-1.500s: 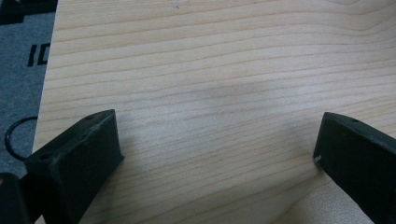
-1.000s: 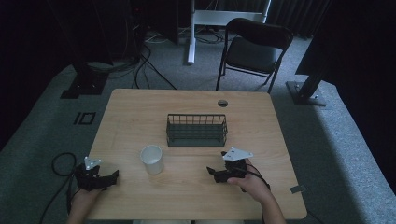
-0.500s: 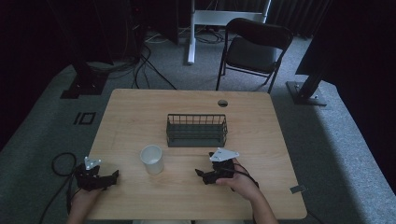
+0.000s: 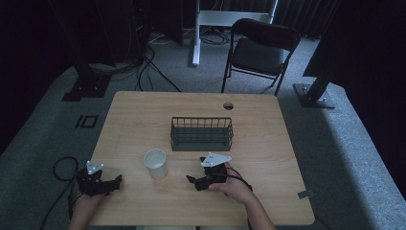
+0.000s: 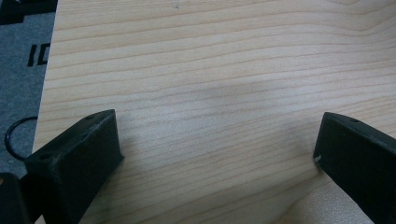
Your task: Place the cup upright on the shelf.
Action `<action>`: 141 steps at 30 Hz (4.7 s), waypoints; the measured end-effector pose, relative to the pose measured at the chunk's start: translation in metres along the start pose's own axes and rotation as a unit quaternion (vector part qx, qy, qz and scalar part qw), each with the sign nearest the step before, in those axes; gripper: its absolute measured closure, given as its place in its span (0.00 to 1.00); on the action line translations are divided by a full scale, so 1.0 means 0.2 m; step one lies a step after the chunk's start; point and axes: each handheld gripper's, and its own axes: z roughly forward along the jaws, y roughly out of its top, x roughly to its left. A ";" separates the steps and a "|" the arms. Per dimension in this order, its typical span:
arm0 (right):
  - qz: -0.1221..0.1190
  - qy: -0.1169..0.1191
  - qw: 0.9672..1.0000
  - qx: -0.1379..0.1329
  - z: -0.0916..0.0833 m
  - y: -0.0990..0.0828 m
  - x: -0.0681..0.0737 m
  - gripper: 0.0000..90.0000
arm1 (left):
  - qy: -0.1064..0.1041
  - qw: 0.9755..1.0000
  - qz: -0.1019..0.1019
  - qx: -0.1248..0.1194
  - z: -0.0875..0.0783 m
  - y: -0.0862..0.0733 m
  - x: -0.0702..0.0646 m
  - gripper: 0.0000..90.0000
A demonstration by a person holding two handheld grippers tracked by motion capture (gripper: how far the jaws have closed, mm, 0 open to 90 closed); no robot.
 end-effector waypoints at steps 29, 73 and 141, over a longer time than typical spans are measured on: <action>-0.026 0.057 0.998 -0.018 0.24 0.16 0.17 0.14 | 0.000 1.000 0.000 0.000 0.00 0.00 0.00 0.01; -0.048 0.053 0.996 -0.059 0.48 0.35 0.25 0.21 | 0.000 1.000 0.000 0.000 0.00 0.00 0.00 0.01; 0.007 -0.125 0.983 -0.132 -0.07 0.73 -0.30 0.21 | 0.000 1.000 -0.001 0.000 0.00 0.00 0.00 0.01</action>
